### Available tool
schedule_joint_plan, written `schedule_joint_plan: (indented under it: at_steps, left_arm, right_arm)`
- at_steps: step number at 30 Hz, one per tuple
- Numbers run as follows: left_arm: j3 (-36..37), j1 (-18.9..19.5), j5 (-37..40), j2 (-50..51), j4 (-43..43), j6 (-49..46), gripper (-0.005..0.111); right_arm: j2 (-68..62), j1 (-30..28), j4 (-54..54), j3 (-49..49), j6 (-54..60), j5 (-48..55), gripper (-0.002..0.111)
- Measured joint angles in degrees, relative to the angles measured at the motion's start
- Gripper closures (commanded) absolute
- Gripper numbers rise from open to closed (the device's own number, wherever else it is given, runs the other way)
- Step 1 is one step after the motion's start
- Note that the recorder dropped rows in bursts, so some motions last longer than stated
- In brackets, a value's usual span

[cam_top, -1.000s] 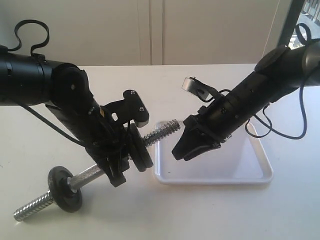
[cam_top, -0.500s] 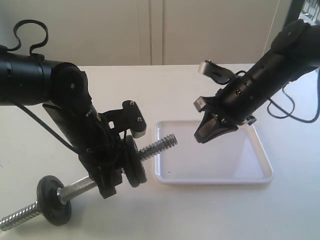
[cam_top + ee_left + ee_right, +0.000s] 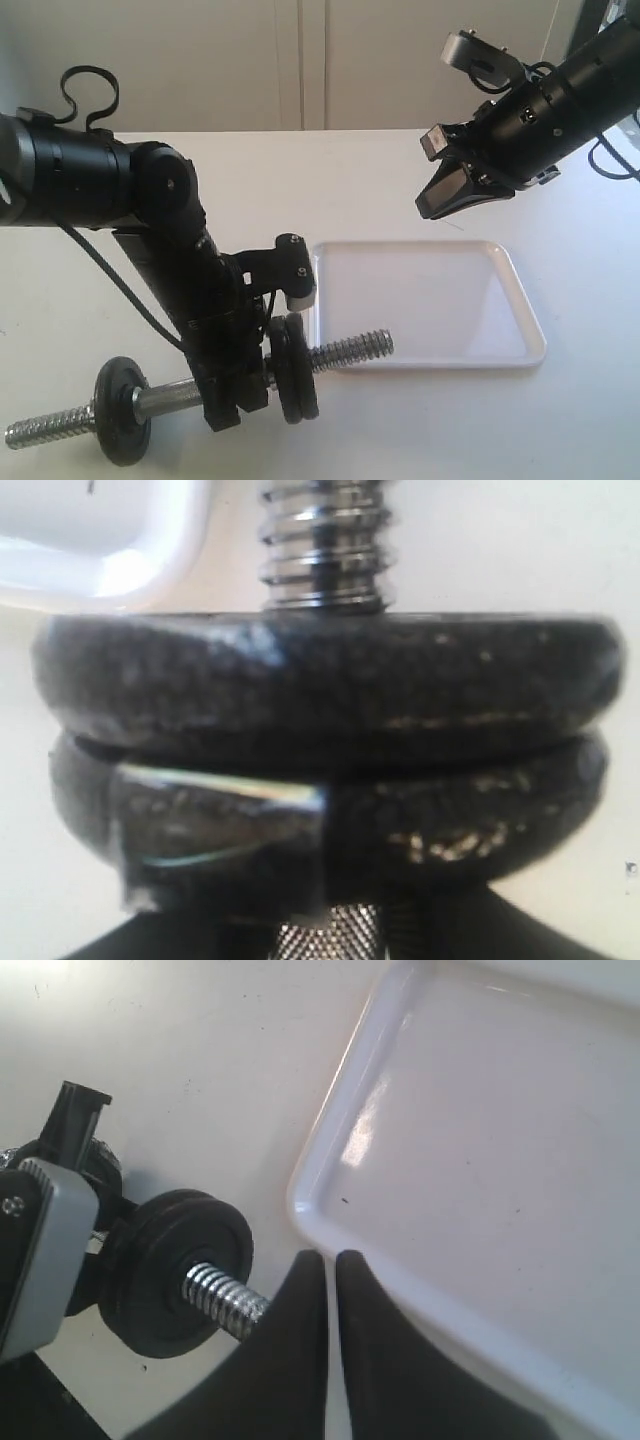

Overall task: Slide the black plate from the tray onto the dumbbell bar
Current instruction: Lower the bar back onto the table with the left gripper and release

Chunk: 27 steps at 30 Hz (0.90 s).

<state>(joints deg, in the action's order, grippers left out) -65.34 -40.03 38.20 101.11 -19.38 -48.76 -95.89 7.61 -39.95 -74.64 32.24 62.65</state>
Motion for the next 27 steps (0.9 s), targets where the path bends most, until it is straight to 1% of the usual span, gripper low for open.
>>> schedule_joint_plan:
  at_steps: [7,24,25,27]
  left_arm:
    - [0.00,-1.35,0.13,1.04,-0.27,-2.48,0.107]
    - [-0.25,-1.35,-0.84,3.37,-2.12,-2.71,0.107]
    - [-0.25,-1.35,-0.84,3.37,-2.11,-2.71,0.105]
    - [-0.25,-1.35,-0.84,3.37,-2.11,-2.71,0.095]
  right_arm:
    - [0.00,0.00,0.00,0.00,-0.07,-0.45,0.104]
    - [0.00,0.00,0.00,0.00,-0.07,-0.56,0.104]
    - [0.00,0.00,0.00,0.00,-0.07,-0.56,0.104]
    - [0.00,0.00,0.00,0.00,-0.07,-0.56,0.104]
